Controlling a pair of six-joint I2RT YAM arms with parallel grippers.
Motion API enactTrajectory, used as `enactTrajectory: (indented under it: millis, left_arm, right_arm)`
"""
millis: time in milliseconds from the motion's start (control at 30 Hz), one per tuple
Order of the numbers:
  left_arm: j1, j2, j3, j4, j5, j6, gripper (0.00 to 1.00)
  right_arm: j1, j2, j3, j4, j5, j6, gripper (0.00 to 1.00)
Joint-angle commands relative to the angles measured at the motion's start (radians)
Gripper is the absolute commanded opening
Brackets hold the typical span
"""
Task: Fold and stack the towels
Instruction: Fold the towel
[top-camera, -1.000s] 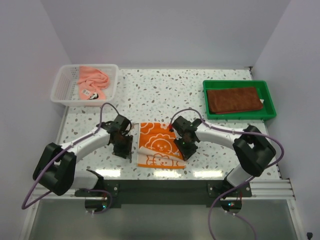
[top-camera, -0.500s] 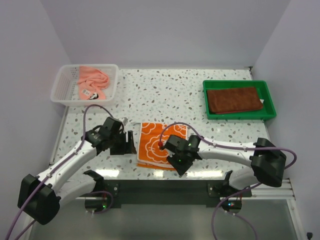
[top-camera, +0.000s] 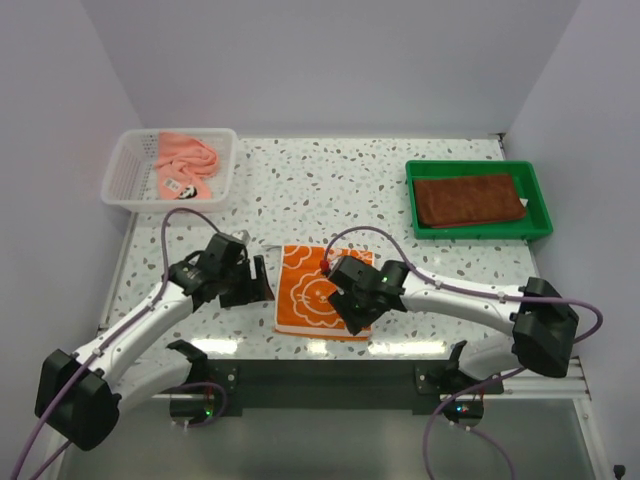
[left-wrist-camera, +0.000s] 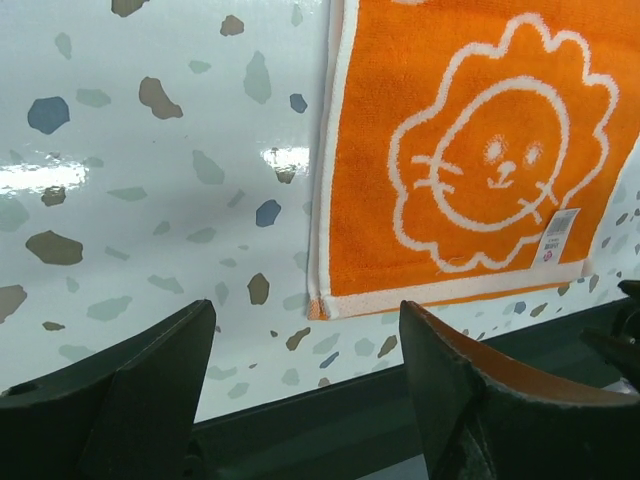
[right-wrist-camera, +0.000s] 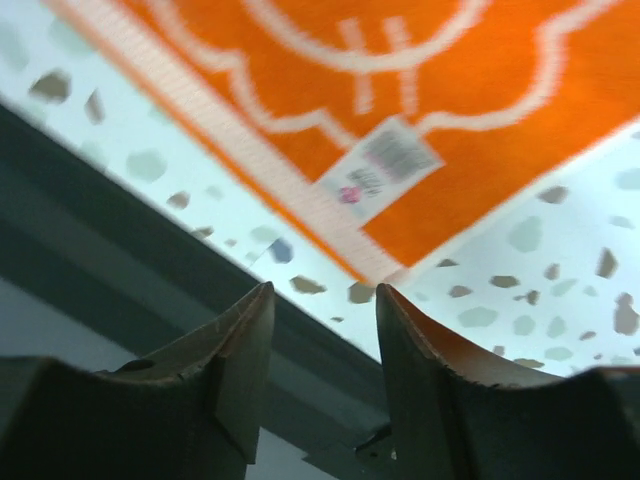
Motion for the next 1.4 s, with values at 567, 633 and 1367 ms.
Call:
enactTrajectory:
  millis: [567,633,1367]
  left_arm:
    - [-0.199,0.246,-0.069,0.173,0.028,-0.089,0.53]
    - [-0.208,0.253,-0.071,0.181,0.028,-0.095,0.51]
    - [-0.264,0.248,-0.085,0.158,-0.001,-0.121,0.1]
  right_arm:
    - [-0.171,-0.124,-0.223,0.123,0.039,0.36,0.45]
    - [-0.171,-0.123,-0.23,0.129,0.032,0.36,0.45]
    - [-0.174,-0.158,-0.224,0.106,-0.026,0.328,0.0]
